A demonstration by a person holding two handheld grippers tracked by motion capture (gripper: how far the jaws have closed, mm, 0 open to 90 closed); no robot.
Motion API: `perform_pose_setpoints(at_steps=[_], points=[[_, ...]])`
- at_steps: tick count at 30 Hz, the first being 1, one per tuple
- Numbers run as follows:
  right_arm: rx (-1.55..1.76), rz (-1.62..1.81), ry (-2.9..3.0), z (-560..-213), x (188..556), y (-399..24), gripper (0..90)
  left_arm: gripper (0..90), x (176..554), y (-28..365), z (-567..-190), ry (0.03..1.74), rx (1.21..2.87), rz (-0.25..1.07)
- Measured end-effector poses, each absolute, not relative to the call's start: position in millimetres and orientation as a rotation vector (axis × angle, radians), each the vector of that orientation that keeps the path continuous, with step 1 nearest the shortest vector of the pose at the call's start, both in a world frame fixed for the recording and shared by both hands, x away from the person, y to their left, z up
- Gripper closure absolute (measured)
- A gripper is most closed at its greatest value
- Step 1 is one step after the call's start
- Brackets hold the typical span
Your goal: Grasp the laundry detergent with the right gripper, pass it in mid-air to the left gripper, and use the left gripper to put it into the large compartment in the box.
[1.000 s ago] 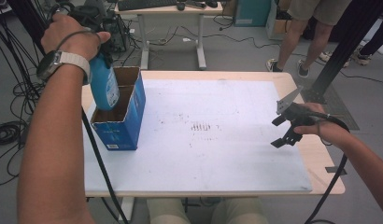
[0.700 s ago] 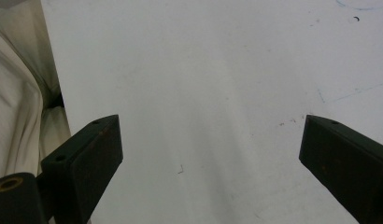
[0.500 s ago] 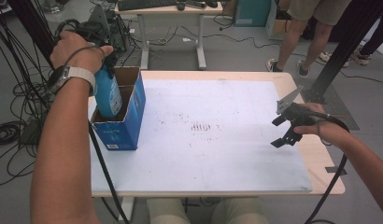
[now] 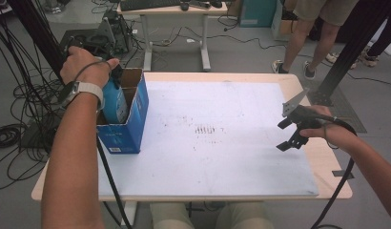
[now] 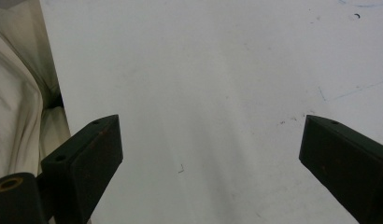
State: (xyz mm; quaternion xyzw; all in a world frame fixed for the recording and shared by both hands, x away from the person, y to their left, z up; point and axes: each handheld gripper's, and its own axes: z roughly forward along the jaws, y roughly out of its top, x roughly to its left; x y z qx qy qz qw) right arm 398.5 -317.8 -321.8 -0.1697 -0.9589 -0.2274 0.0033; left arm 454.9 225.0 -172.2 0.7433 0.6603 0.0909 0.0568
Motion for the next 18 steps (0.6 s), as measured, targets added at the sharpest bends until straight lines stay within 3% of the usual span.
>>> perform_pose_setpoints(at_steps=[18], points=[[-0.545, -0.710, -2.999, -325, 399, -318, 5.9, 37.4, 455, 228, -210, 1.998, 2.236, 0.289]])
